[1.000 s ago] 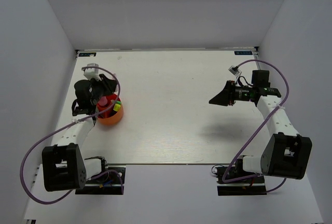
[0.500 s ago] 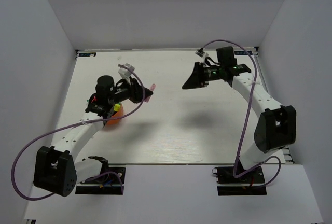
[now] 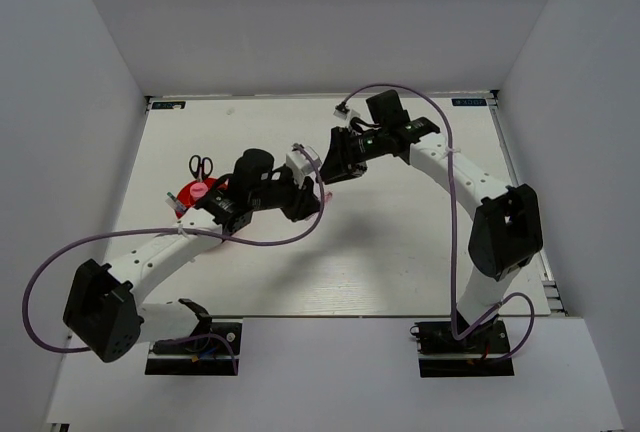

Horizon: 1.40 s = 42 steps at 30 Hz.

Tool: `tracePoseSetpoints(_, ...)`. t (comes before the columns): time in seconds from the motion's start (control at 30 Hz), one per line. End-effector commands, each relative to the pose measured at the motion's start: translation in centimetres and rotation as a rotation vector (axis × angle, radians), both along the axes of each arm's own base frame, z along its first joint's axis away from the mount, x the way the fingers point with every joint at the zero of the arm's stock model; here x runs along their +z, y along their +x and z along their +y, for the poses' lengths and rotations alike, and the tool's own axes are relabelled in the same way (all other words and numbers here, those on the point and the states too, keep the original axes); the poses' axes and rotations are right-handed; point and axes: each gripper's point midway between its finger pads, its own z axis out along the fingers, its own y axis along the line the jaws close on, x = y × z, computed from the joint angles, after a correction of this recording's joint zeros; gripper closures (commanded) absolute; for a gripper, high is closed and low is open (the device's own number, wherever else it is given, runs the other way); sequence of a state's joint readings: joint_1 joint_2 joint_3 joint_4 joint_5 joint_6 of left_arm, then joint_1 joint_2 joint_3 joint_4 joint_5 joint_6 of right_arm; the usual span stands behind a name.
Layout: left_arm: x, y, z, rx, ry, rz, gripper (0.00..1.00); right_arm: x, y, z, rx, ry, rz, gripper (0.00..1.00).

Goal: Sort the stationery into containers
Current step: Place the stationery in the storage box.

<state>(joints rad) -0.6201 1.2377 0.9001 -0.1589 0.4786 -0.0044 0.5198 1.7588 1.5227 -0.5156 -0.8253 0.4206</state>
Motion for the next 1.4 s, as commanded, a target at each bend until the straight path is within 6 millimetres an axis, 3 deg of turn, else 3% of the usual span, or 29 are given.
tracePoseSetpoints(0.0,-0.1,1.1,0.8,0.041,0.104,-0.098,1.0,1.4,-0.4,0.3,-0.001,0.004,-0.006,0.51)
tracePoseSetpoints(0.2,0.1,2.5,2.0,0.118,0.153,-0.18,1.0,0.7,-1.2,-0.1,0.008,-0.022,0.009,0.51)
tracePoseSetpoints(0.6,1.0,2.3,2.0,0.113,0.124,-0.204,1.0,-1.4,-1.1,0.1,0.016,-0.051,0.047,0.51)
tracePoseSetpoints(0.73,0.4,2.1,2.0,0.114,0.125,-0.19,1.0,-1.5,-1.0,0.3,0.016,-0.042,0.069,0.51)
tracePoseSetpoints(1.07,1.0,2.2,1.1,0.101,0.078,-0.181,1.0,-1.4,-0.8,1.0,0.022,-0.012,0.093,0.52)
tracePoseSetpoints(1.37,0.6,2.3,0.6,0.101,0.071,-0.174,1.0,-0.9,-0.7,1.6,0.02,0.024,0.126,0.62)
